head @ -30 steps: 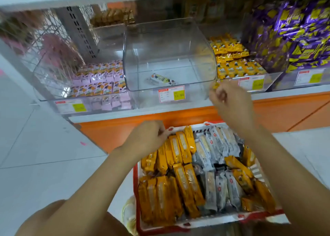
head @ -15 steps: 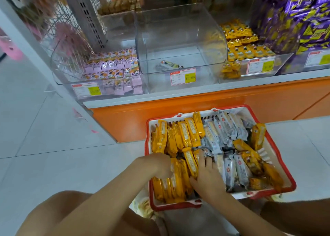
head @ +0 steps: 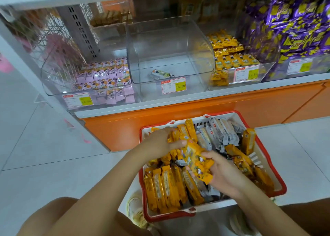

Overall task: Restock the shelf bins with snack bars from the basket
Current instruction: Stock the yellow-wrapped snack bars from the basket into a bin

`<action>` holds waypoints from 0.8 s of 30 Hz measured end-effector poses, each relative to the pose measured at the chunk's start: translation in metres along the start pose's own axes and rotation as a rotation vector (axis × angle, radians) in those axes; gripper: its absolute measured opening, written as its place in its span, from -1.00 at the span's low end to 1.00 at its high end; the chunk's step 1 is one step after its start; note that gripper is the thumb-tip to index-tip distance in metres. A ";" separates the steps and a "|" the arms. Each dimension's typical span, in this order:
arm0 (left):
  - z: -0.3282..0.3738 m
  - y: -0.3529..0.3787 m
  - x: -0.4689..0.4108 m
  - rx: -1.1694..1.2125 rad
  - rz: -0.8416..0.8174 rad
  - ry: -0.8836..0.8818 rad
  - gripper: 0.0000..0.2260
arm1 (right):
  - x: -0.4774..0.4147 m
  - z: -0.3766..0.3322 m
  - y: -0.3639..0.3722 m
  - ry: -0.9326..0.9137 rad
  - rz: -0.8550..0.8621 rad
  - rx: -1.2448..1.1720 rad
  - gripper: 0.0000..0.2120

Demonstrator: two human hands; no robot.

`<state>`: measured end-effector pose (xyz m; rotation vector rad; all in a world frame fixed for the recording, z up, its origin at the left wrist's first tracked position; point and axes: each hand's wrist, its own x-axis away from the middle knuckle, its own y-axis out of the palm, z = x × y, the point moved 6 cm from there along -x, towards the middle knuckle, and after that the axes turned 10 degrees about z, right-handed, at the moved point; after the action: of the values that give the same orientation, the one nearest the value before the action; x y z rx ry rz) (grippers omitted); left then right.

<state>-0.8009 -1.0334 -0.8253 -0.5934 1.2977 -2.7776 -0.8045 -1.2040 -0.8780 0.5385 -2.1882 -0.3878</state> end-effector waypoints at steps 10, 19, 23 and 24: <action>0.050 -0.003 -0.001 0.532 -0.001 0.082 -0.77 | 0.015 -0.045 0.002 0.128 0.117 -0.093 -0.51; 0.069 -0.018 -0.016 0.883 0.051 0.010 -0.82 | 0.019 -0.112 0.009 -0.243 0.185 0.141 -0.48; 0.074 -0.023 -0.022 1.109 0.047 -0.099 -0.75 | 0.034 -0.150 0.012 -0.758 0.267 0.585 -0.36; 0.076 -0.026 -0.024 1.150 0.042 -0.110 -0.74 | 0.039 -0.155 0.015 -0.847 0.234 0.637 -0.26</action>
<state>-0.7489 -1.0683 -0.7696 -0.5518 -0.3790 -2.7593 -0.7078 -1.2251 -0.7516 0.4850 -3.1784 0.2955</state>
